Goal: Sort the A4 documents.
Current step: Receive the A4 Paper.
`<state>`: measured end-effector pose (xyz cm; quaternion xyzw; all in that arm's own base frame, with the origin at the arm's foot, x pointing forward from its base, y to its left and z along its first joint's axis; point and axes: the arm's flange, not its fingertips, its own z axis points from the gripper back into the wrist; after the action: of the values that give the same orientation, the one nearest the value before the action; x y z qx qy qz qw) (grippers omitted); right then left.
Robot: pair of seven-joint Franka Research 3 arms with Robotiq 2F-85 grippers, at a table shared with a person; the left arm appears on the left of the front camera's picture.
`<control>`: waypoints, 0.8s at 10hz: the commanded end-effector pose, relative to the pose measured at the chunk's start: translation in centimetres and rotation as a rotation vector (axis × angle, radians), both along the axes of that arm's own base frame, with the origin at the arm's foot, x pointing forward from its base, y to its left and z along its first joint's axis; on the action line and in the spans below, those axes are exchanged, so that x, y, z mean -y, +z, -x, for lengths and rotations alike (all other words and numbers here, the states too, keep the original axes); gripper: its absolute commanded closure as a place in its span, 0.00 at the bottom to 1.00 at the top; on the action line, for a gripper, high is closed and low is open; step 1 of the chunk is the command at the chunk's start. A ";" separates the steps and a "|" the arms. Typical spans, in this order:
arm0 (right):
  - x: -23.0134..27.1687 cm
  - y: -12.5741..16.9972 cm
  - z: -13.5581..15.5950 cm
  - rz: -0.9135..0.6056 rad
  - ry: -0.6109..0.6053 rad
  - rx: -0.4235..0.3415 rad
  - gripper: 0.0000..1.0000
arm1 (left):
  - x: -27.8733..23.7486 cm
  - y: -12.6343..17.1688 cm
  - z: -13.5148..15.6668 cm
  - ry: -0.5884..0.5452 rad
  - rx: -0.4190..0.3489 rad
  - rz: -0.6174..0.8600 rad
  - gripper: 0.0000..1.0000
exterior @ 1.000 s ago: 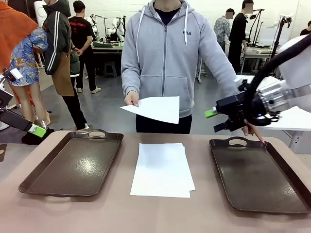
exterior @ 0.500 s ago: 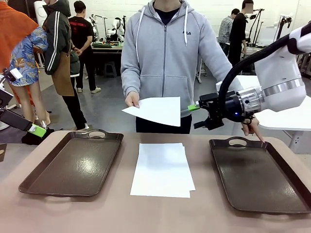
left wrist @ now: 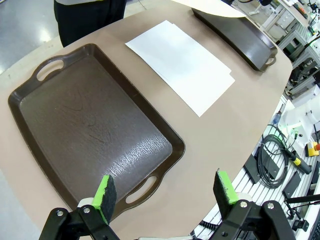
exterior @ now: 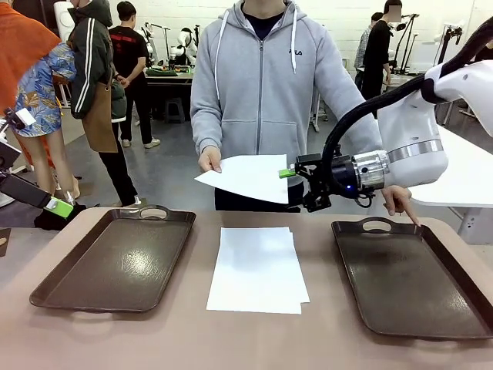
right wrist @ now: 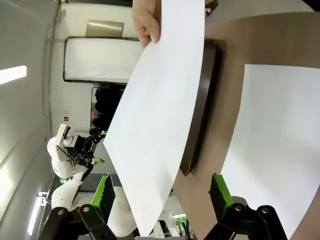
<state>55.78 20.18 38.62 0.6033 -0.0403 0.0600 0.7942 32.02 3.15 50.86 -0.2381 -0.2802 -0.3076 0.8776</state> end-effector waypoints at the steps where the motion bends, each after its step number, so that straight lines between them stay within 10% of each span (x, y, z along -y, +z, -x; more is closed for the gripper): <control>1: -0.8 0.1 -1.4 -0.053 -0.056 -0.023 0.00 | -0.2 -0.1 0.0 -0.014 0.009 0.015 0.00; 8: -1.6 -0.9 -3.8 -0.105 -0.147 -0.088 0.00 | -0.2 -0.1 0.0 -0.014 0.009 0.015 0.00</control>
<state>59.02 20.79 37.67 0.6336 -0.0509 -0.0118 0.7719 32.02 3.16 50.86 -0.2381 -0.2802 -0.3075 0.8776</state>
